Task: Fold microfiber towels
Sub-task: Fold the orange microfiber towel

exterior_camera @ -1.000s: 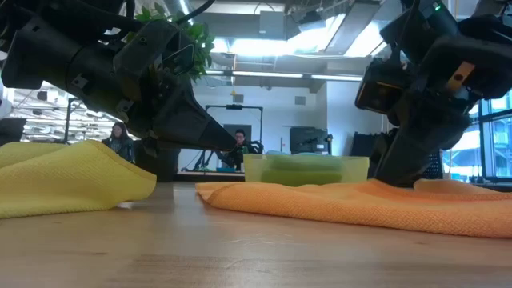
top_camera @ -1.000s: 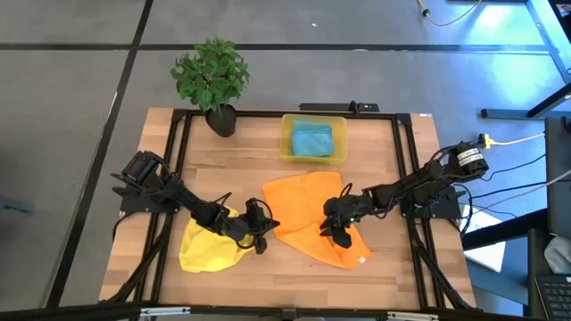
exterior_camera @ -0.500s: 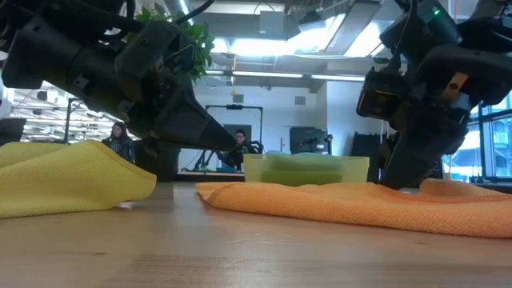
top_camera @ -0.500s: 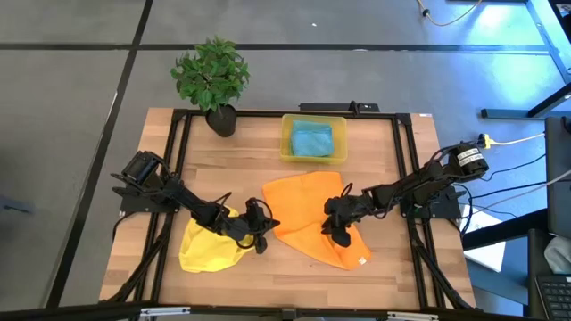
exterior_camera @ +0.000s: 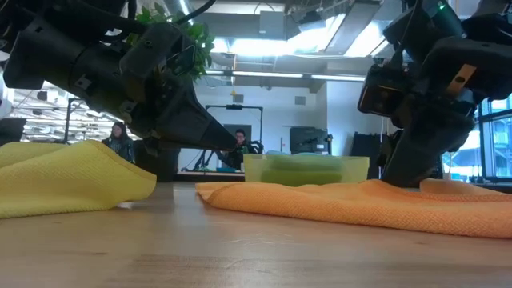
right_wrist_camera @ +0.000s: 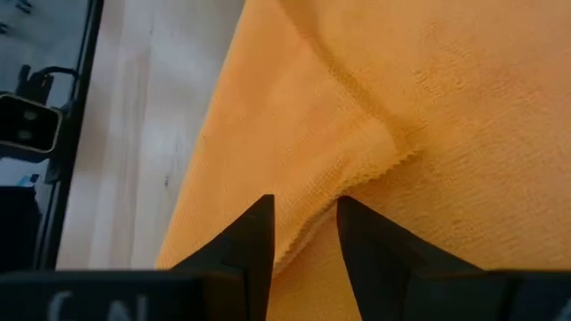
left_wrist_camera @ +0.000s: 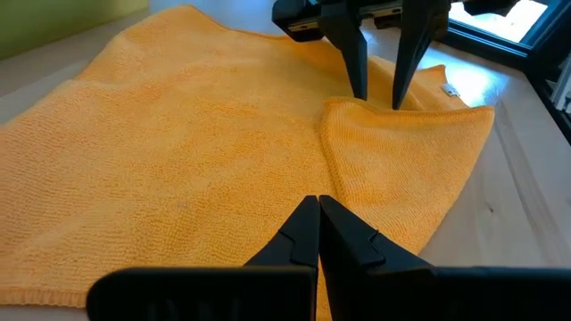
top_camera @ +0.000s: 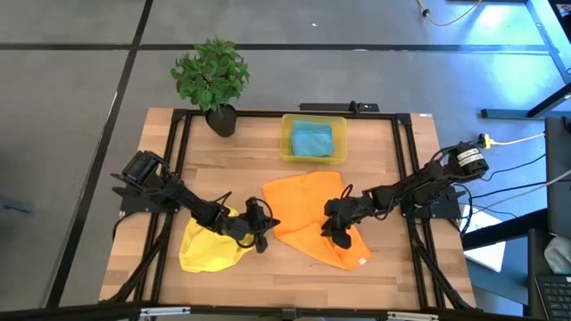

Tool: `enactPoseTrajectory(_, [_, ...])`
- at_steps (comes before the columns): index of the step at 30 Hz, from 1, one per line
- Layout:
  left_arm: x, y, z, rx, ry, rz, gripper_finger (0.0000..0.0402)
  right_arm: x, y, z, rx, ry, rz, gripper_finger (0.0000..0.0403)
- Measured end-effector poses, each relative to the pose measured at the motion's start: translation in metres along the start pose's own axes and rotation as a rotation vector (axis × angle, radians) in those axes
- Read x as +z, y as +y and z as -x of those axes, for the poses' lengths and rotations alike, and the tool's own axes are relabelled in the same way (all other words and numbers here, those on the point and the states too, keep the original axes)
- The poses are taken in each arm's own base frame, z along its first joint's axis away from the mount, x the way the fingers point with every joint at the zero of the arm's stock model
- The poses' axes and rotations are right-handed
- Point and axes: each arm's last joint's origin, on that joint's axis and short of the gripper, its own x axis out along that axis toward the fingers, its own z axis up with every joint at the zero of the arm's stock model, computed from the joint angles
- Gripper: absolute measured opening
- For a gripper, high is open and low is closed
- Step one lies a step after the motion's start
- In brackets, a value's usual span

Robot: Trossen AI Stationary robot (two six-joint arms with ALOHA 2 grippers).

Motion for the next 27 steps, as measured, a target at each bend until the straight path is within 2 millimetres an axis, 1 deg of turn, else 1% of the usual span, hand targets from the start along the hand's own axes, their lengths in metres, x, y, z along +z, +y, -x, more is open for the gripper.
enactPoseTrajectory(5, [0.000, 0.000, 0.000, 0.005, -0.003, 0.000, 0.0000, -0.001, -0.002, -0.005, -0.025, 0.006, 0.011, 0.0132])
enactPoseTrajectory(9, [0.001, 0.000, 0.000, 0.008, -0.008, 0.002, 0.0000, 0.008, 0.002, -0.016, -0.027, 0.004, 0.054, 0.0124])
enactPoseTrajectory(12, [0.001, 0.000, 0.000, 0.009, -0.012, 0.004, 0.0000, 0.016, 0.007, -0.022, -0.012, -0.001, 0.121, 0.0097])
enactPoseTrajectory(15, [0.001, 0.000, 0.000, 0.004, -0.014, 0.006, 0.0000, 0.025, 0.013, -0.023, -0.005, 0.010, 0.174, 0.0051])
enactPoseTrajectory(17, [0.002, -0.003, 0.000, -0.042, -0.012, 0.002, 0.0000, 0.028, 0.017, -0.023, -0.011, 0.032, 0.212, 0.0018])
enactPoseTrajectory(19, [0.005, -0.007, 0.001, -0.124, -0.015, -0.017, 0.0000, 0.032, 0.024, -0.023, -0.023, 0.029, 0.251, 0.0010])
enactPoseTrajectory(22, [0.010, -0.013, 0.002, -0.215, -0.043, -0.079, 0.0000, 0.037, 0.033, -0.023, -0.046, 0.017, 0.278, 0.0013])
enactPoseTrajectory(24, [0.013, -0.021, 0.003, -0.237, -0.068, -0.166, 0.0006, 0.038, 0.039, -0.023, -0.050, 0.019, 0.306, 0.0011])
enactPoseTrajectory(27, [0.017, -0.035, -0.002, -0.253, -0.102, -0.273, 0.0034, 0.042, 0.049, -0.024, -0.035, 0.006, 0.342, 0.0006])
